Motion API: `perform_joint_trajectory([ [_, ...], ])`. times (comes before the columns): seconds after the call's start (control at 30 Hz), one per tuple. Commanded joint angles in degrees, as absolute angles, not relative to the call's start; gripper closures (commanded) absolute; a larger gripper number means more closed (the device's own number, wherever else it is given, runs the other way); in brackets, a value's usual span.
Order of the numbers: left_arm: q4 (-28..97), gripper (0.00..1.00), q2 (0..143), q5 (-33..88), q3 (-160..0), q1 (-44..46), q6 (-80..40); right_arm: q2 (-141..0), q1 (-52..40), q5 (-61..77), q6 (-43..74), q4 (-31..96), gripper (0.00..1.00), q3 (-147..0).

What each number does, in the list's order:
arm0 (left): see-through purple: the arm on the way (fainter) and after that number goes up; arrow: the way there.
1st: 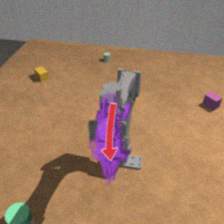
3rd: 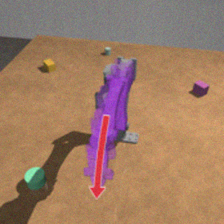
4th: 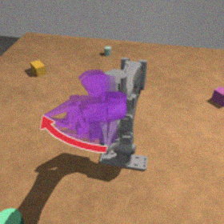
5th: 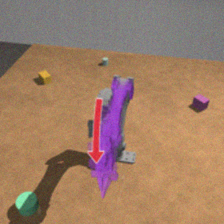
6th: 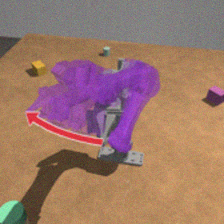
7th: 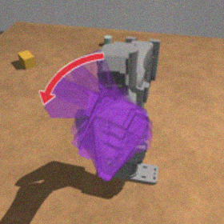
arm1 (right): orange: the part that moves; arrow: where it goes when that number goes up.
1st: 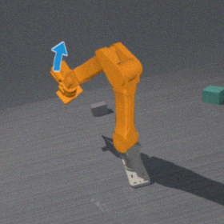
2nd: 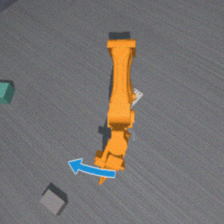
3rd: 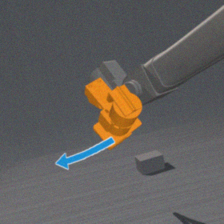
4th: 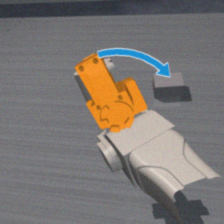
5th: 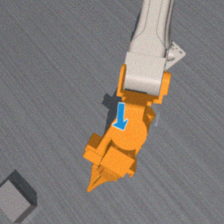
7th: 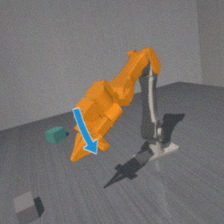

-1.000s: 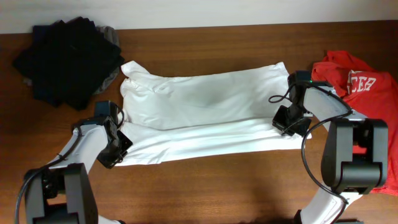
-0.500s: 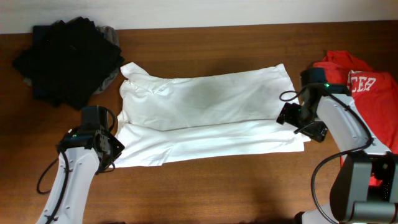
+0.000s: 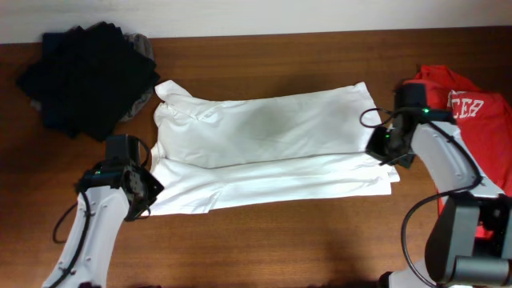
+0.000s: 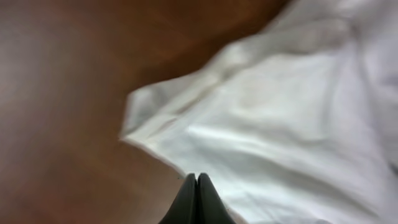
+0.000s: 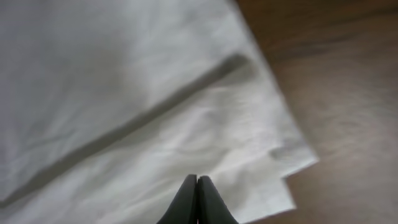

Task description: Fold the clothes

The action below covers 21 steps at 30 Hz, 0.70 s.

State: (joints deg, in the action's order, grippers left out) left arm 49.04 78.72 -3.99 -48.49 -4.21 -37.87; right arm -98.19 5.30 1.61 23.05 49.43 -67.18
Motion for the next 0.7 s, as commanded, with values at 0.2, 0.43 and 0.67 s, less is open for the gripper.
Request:
perform_joint_trajectory([
  [0.2, 41.58, 0.99, 86.26, 3.46, -47.62, 5.15, -30.57, -106.87, 2.00, 2.13, 22.94, 47.53, 0.96, -65.78],
  [0.43, 37.87, 0.99, 93.91, 1.04, -47.62, 6.57, -31.99, -109.23, 2.00, -4.97, 22.96, 47.81, 0.96, -65.78],
  [0.67, 40.03, 0.99, 95.07, -2.33, -47.81, 2.42, -34.79, -109.01, 2.02, -6.55, 23.59, 49.23, 0.96, -66.11],
])
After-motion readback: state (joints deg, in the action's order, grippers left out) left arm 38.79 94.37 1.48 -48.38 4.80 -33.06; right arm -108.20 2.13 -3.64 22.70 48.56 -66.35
